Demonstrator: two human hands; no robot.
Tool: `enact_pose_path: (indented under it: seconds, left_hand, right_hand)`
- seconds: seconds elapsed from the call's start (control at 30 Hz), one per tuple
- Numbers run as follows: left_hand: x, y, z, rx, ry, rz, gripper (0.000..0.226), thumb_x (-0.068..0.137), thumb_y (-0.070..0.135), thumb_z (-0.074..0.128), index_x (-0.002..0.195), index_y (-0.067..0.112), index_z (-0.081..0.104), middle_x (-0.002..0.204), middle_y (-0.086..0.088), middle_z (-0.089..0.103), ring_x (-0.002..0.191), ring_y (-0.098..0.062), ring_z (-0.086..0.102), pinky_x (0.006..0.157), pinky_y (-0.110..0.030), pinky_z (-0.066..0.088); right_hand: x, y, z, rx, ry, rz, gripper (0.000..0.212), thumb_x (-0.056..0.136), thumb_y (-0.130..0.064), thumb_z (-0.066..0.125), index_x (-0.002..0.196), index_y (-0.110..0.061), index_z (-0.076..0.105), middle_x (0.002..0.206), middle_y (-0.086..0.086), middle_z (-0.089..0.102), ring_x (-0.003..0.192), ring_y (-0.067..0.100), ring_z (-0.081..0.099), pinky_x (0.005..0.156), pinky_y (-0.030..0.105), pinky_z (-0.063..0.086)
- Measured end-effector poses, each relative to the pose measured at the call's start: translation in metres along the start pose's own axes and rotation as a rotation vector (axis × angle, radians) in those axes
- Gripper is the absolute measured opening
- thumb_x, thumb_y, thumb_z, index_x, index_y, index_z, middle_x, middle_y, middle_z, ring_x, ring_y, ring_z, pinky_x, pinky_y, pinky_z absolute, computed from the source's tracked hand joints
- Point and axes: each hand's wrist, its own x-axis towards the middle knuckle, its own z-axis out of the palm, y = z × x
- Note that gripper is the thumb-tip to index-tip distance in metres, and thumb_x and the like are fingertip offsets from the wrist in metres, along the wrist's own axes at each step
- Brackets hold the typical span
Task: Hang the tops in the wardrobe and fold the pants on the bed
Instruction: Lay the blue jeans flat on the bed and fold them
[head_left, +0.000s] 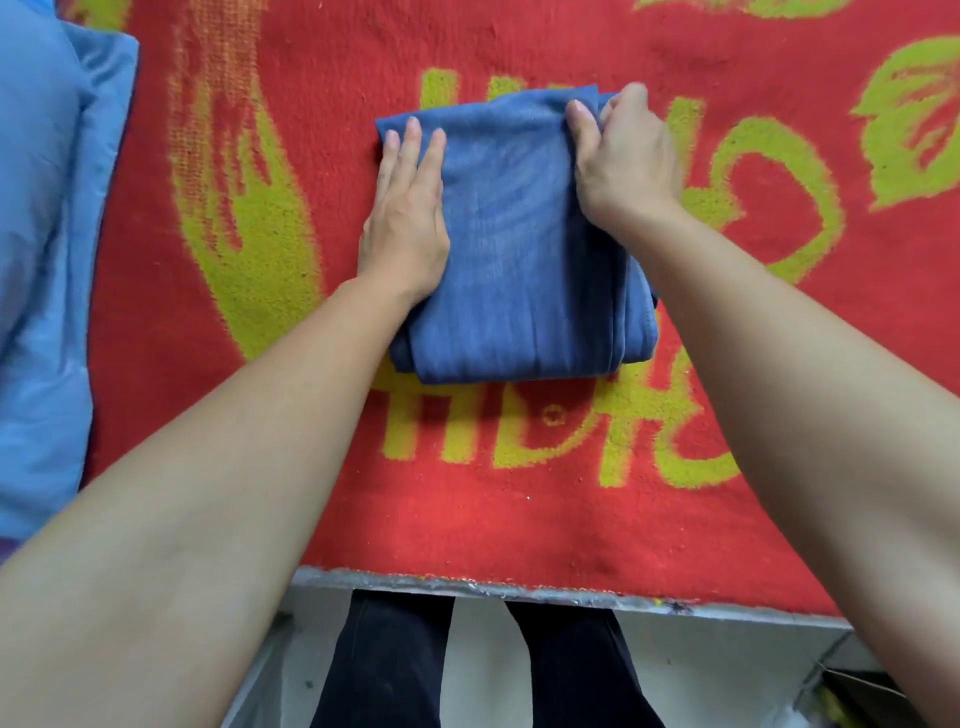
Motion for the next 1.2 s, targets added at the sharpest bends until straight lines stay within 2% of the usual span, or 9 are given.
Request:
enact_pose_path:
  seconds: [0.07, 0.2, 0.4, 0.47, 0.63, 0.77, 0.9, 1.03, 1.2]
  left_hand:
    - [0.001, 0.0, 0.002, 0.018, -0.019, -0.005, 0.054, 0.105, 0.012, 0.027, 0.157, 0.022, 0.018, 0.166, 0.002, 0.005, 0.153, -0.016, 0.0, 0.118, -0.045, 0.024]
    - [-0.001, -0.002, 0.003, 0.036, -0.018, 0.004, 0.056, 0.103, 0.007, 0.027, 0.158, 0.019, 0.017, 0.166, -0.001, 0.005, 0.153, -0.018, 0.0, 0.119, -0.039, 0.019]
    - [-0.009, 0.005, 0.001, 0.053, 0.045, -0.015, 0.056, 0.103, 0.008, 0.028, 0.157, 0.018, 0.02, 0.166, -0.002, 0.008, 0.153, -0.019, 0.002, 0.118, -0.036, 0.02]
    - [-0.015, 0.009, 0.003, 0.092, 0.101, -0.005, 0.058, 0.101, 0.005, 0.028, 0.157, 0.017, 0.021, 0.166, -0.004, 0.009, 0.153, -0.023, 0.003, 0.119, -0.034, 0.019]
    - [-0.004, 0.012, 0.014, 0.099, 0.011, 0.034, 0.057, 0.102, 0.006, 0.029, 0.157, 0.019, 0.021, 0.166, -0.004, 0.008, 0.153, -0.023, 0.002, 0.122, -0.031, 0.012]
    - [0.004, 0.015, 0.001, 0.153, -0.095, -0.01, 0.058, 0.101, 0.009, 0.03, 0.157, 0.024, 0.021, 0.166, 0.0, 0.009, 0.153, -0.02, 0.003, 0.123, -0.043, 0.011]
    - [-0.043, 0.02, -0.02, 0.259, 0.15, 0.091, 0.058, 0.089, 0.008, 0.039, 0.147, 0.013, 0.043, 0.161, -0.012, 0.025, 0.15, -0.031, 0.02, 0.119, -0.053, 0.016]
    - [-0.119, 0.023, -0.004, 0.253, 0.193, 0.372, 0.064, 0.069, 0.012, 0.052, 0.133, 0.005, 0.055, 0.152, -0.023, 0.037, 0.143, -0.038, 0.033, 0.117, -0.056, 0.025]
    - [-0.153, 0.009, 0.029, 0.559, -0.084, 0.333, 0.103, 0.063, 0.022, 0.064, 0.156, 0.008, 0.021, 0.161, -0.025, 0.012, 0.149, -0.044, 0.009, 0.117, -0.063, 0.013]
  right_hand:
    - [0.014, 0.005, -0.002, 0.056, -0.014, 0.081, 0.03, 0.106, -0.037, 0.038, 0.115, -0.014, 0.055, 0.111, 0.007, 0.066, 0.104, 0.029, 0.059, 0.077, 0.036, 0.036]
    - [0.024, 0.008, -0.015, 0.192, -0.237, 0.076, 0.047, 0.098, -0.04, 0.046, 0.056, -0.021, 0.035, 0.056, -0.005, 0.035, 0.061, 0.019, 0.033, 0.058, 0.034, 0.028]
    - [-0.006, 0.009, -0.032, 0.121, -0.431, 0.059, 0.061, 0.09, -0.071, 0.046, 0.061, -0.017, 0.047, 0.068, 0.0, 0.054, 0.063, 0.023, 0.05, 0.063, 0.034, 0.04]
    - [-0.014, 0.014, -0.029, 0.251, -0.501, 0.071, 0.065, 0.087, -0.071, 0.054, 0.082, -0.007, 0.067, 0.091, 0.003, 0.072, 0.08, 0.021, 0.065, 0.078, 0.037, 0.052]
    - [-0.019, 0.04, -0.004, 0.307, -0.127, 0.173, 0.046, 0.095, -0.053, 0.058, 0.067, -0.022, 0.039, 0.068, -0.006, 0.048, 0.073, 0.02, 0.048, 0.068, 0.035, 0.035]
    - [-0.037, 0.025, -0.001, 0.029, 0.156, -0.055, 0.016, 0.099, -0.034, 0.049, 0.102, -0.02, 0.055, 0.098, 0.004, 0.063, 0.097, 0.032, 0.059, 0.074, 0.035, 0.033]
    - [-0.091, 0.031, -0.023, -0.141, 0.233, -0.447, 0.055, 0.081, -0.002, 0.047, 0.135, -0.008, 0.056, 0.139, 0.015, 0.052, 0.124, 0.035, 0.052, 0.099, 0.043, 0.041]
    - [-0.158, 0.057, -0.014, -0.271, 0.052, -0.709, 0.068, 0.081, -0.005, 0.048, 0.147, 0.006, 0.04, 0.154, 0.025, 0.037, 0.144, 0.043, 0.034, 0.114, 0.055, 0.033]
    - [-0.167, 0.086, 0.025, -0.618, -0.094, -0.668, 0.079, 0.086, -0.011, 0.049, 0.155, 0.005, 0.017, 0.163, 0.027, 0.012, 0.151, 0.044, 0.011, 0.123, 0.055, 0.014]
